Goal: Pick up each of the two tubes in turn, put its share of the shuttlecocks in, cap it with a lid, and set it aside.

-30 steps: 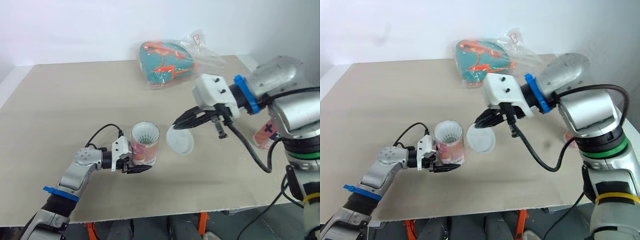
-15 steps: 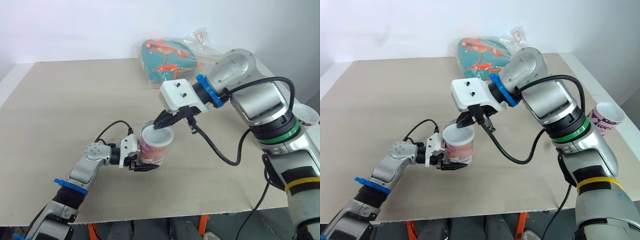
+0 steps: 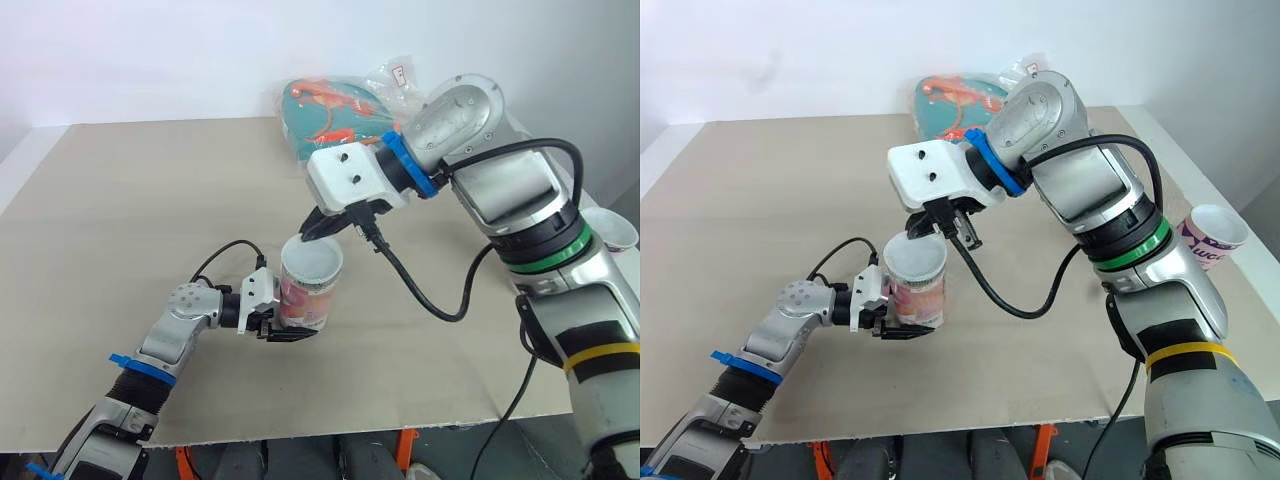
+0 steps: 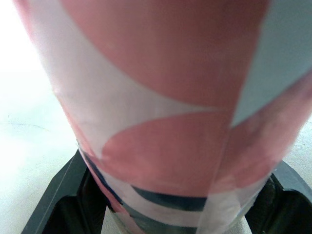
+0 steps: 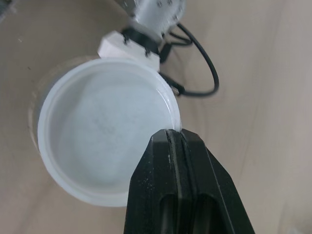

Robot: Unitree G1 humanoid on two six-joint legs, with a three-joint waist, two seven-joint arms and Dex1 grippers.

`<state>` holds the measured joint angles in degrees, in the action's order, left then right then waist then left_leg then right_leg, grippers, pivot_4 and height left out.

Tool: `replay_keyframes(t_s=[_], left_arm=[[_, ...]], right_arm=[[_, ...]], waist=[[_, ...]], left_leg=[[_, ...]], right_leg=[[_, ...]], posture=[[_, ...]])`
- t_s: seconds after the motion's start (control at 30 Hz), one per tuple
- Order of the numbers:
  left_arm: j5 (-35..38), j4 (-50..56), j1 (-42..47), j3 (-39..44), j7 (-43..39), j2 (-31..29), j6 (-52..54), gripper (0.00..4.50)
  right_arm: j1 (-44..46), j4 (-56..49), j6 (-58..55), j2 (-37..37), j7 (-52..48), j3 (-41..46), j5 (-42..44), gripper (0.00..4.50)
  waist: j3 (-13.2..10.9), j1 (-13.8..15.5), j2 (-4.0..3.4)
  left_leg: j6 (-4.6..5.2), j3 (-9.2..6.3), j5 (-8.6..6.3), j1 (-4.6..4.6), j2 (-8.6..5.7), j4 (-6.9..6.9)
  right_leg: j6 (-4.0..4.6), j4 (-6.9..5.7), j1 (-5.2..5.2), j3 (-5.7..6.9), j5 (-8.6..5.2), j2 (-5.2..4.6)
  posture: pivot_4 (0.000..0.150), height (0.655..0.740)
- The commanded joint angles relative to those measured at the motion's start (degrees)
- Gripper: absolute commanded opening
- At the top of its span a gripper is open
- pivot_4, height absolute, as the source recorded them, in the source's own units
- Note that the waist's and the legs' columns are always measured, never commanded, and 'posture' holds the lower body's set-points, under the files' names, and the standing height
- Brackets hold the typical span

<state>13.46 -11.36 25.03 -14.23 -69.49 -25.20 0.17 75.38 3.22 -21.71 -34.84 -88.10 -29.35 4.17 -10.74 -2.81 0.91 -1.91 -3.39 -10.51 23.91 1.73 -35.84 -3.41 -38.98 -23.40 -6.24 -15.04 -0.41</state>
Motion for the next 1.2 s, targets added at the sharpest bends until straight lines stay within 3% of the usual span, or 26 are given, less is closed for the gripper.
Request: replay_keyframes(t_s=[0.03, 0.37, 0.9, 1.2], left_arm=[[-1.2, -1.2, -0.3, -0.4, -0.2, -0.6, 0.0, 3.08], [-1.2, -1.0, -0.7, 0.1, 0.3, -1.1, 0.1, 3.08], [-0.5, 5.3, -5.7, 1.6, 3.3, -3.5, 3.0, 3.08], [-0.1, 5.2, -6.3, 2.1, 4.4, -3.7, 3.4, 3.08]], right_arm=[[1.5, 0.3, 1.7, 0.2, -0.3, 1.6, -0.7, 0.07], [-1.4, -3.9, 1.2, -0.1, -0.2, 2.4, 0.3, 0.07], [-0.4, 2.6, 7.1, 3.3, 0.6, 2.8, -0.2, 0.07], [0.1, 0.4, 5.9, 5.0, -0.4, 3.2, 1.9, 0.07]], waist=[[0.0, 0.0, 0.00], [0.0, 0.0, 0.00], [0.0, -0.5, 0.00], [0.0, -1.4, 0.00]], left_leg=[[0.00, 0.00, 0.00, 0.00, 0.00, 0.00], [0.00, 0.00, 0.00, -0.01, 0.01, 0.00], [0.00, -0.01, 0.00, -0.11, 0.08, 0.15], [0.00, -0.02, 0.00, -0.15, 0.09, 0.24]], right_leg=[[0.00, 0.00, 0.00, 0.00, 0.00, 0.00], [0.01, 0.00, 0.01, 0.01, 0.01, 0.00], [0.15, -0.01, 0.01, 0.05, -0.02, 0.04], [0.19, -0.02, 0.02, 0.07, -0.04, 0.05]], posture=[[0.150, 0.7387], [0.150, 0.7387], [0.150, 0.7387], [0.150, 0.7387]])
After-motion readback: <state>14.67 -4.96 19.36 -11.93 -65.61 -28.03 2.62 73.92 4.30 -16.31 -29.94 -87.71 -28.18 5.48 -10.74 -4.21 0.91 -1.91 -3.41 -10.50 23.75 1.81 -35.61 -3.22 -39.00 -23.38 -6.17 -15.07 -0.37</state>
